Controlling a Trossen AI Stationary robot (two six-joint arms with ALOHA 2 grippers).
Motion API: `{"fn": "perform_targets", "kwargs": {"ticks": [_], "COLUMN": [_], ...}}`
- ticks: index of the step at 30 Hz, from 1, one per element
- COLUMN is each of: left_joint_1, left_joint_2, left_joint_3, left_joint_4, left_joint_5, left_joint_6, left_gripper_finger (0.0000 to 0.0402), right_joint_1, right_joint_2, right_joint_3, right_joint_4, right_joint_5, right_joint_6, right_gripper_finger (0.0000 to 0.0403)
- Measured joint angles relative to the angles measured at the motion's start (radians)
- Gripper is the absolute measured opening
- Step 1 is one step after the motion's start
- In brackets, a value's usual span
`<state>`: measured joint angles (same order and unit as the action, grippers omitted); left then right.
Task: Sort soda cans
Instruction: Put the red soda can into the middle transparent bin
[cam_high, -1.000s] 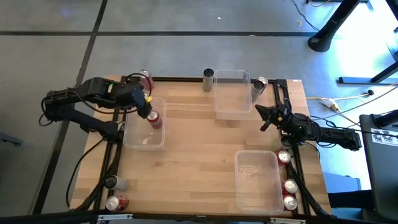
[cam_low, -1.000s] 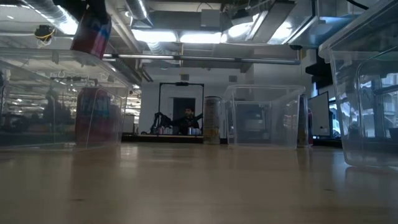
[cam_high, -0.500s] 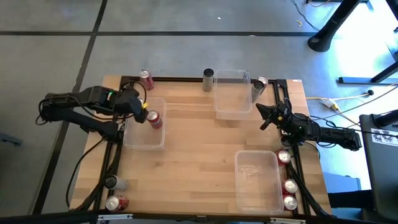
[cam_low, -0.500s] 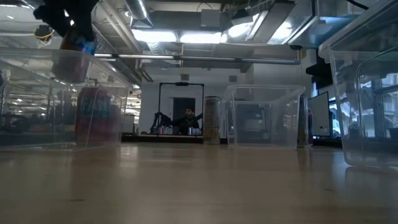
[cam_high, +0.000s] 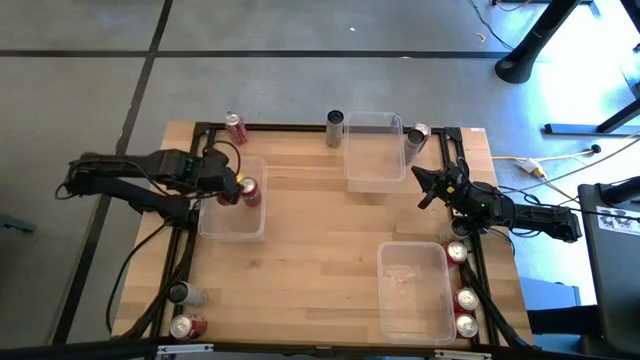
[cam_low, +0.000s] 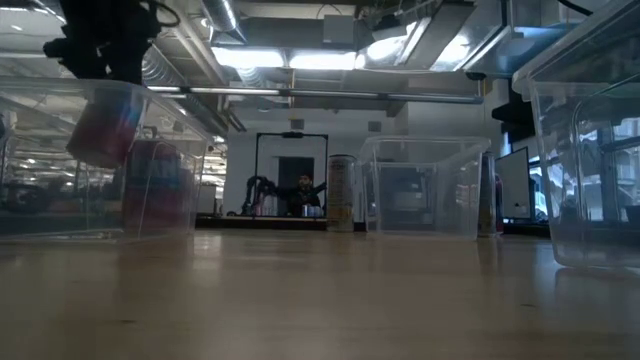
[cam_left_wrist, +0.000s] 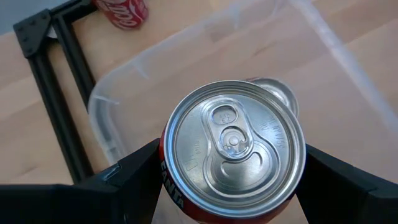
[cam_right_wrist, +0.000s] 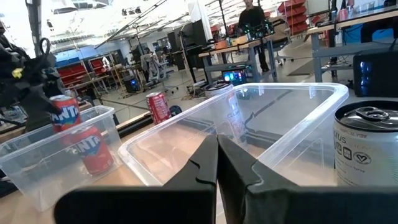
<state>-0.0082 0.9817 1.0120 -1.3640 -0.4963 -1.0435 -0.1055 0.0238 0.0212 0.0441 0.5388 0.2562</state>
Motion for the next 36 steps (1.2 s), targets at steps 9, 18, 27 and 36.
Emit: {"fn": "perform_targets", "kwargs": {"ticks": [9,18,27,36], "left_joint_1": [0.0,0.001,0.001,0.001], "left_joint_2": [0.0,0.0,-0.001,-0.001], "left_joint_3": [-0.131,-0.259,-0.324,-0.317], "left_joint_4": [0.105,0.209,0.259,0.251], "left_joint_5": [-0.001,-0.035,-0.051,-0.023], "left_joint_6": [-0.035,-0.048,-0.023,0.006], "left_gripper_finger": [0.029,0.029,0.0307,0.034], "right_joint_1": [0.0,0.0,0.0,0.0], "right_joint_2": [0.0,0.0,0.0,0.0], "right_joint_3": [0.0,0.0,0.0,0.0], "right_joint_4": [0.0,0.0,-0.001,0.0], "right_joint_5": [-0.007,-0.007,-0.008,-0.008], "right_joint_6": [0.001,0.001,0.001,0.001], "right_gripper_finger": [0.0005,0.0005,0.0005,0.0005]}}
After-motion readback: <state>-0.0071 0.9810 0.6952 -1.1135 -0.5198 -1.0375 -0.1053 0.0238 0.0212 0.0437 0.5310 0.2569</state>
